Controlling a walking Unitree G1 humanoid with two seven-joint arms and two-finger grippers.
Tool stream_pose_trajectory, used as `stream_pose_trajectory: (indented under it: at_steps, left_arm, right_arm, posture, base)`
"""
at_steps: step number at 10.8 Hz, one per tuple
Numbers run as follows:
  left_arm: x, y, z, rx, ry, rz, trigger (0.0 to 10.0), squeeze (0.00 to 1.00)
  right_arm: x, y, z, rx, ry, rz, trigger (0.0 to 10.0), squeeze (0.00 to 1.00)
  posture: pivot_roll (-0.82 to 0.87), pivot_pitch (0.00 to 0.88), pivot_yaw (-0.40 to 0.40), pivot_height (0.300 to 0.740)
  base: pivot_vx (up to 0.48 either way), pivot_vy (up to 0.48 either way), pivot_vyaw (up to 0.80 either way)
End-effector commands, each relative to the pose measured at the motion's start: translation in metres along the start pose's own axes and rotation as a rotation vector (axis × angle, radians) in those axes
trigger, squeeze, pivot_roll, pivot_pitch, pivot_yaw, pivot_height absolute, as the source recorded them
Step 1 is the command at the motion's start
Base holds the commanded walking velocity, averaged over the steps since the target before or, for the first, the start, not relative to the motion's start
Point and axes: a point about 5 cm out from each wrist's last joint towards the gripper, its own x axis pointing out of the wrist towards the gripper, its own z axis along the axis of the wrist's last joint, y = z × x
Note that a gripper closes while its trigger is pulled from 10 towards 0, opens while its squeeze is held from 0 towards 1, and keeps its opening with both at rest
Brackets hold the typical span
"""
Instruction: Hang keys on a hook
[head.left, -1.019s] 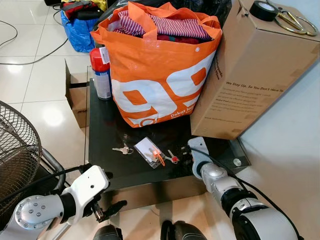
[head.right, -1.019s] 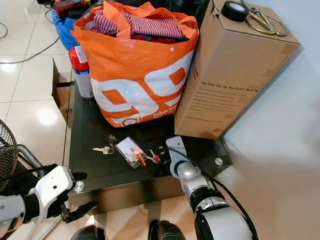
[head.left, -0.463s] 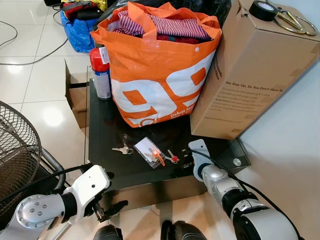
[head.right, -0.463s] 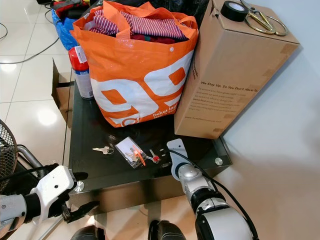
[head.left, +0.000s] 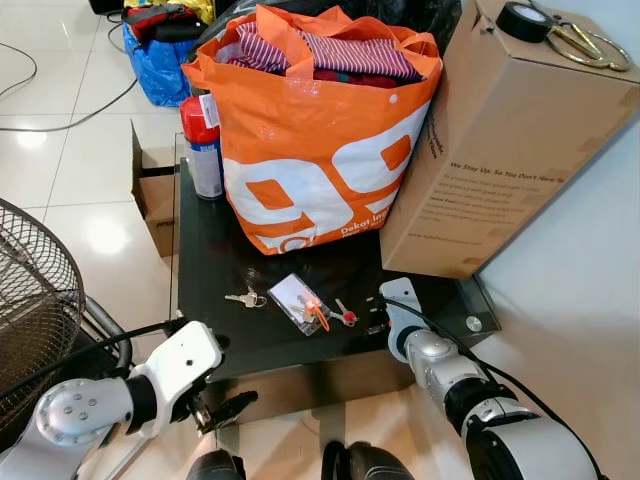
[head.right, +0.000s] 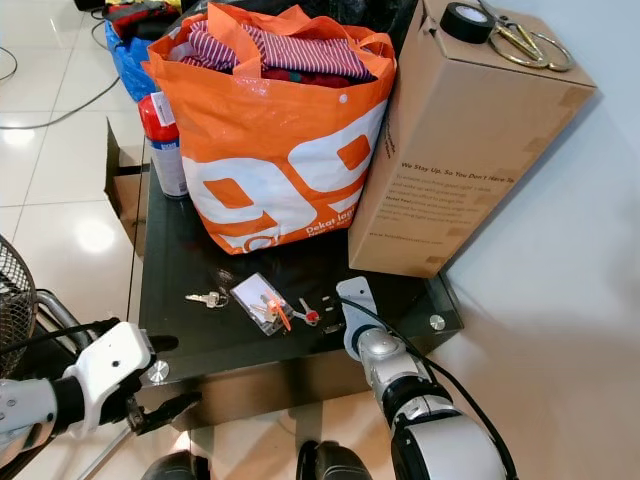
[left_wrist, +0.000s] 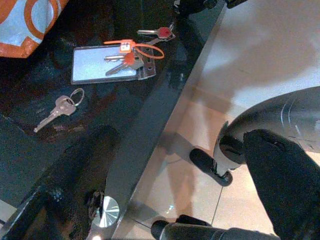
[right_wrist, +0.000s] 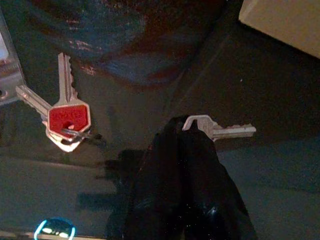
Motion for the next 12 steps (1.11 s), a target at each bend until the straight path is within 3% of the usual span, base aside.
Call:
stream_pose_trajectory:
  at_steps: [1,6,7,8,9,12]
  left_arm:
    - [0.003,-0.002,0.001,0.008,-0.005,-0.004,10.0,0.00]
    - [0.015,0.002,0.004,0.010,-0.034,0.012,10.0,0.00]
    - [0.016,0.002,0.004,0.015,-0.036,0.009,10.0,0.00]
    - [0.017,0.002,0.005,0.020,-0.036,0.004,10.0,0.00]
    - [0.018,0.001,0.005,0.030,-0.032,-0.007,10.0,0.00]
    - [0.017,-0.001,0.004,0.034,-0.027,-0.012,10.0,0.00]
  right_arm:
    - [-0.001,-0.011,0.006,0.041,-0.026,-0.021,0.0,0.00]
    - [-0.007,-0.007,0.016,0.134,-0.163,0.086,0.0,0.00]
    - [-0.007,-0.008,0.013,0.041,-0.137,0.056,7.6,0.00]
    - [-0.006,-0.004,0.010,-0.005,-0.127,0.085,10.0,0.65]
    - [-0.005,-0.002,0.005,-0.082,-0.080,0.077,10.0,1.00]
    - [-0.003,-0.004,0.002,-0.151,-0.028,0.048,10.0,1.00]
  posture:
    - [0.15,0.084,-0.138,0.740]
    - [0.14,0.023,-0.142,0.740]
    - [0.14,0.020,-0.135,0.740]
    - [0.14,0.021,-0.131,0.740]
    - [0.14,0.024,-0.130,0.740]
    - [0.14,0.034,-0.136,0.740]
  base:
    - [0.000,0.000,0.00]
    - [0.000,0.000,0.00]
    - [0.000,0.000,0.00]
    - [0.000,0.000,0.00]
    - [0.000,0.000,0.00]
    - [0.000,0.000,0.00]
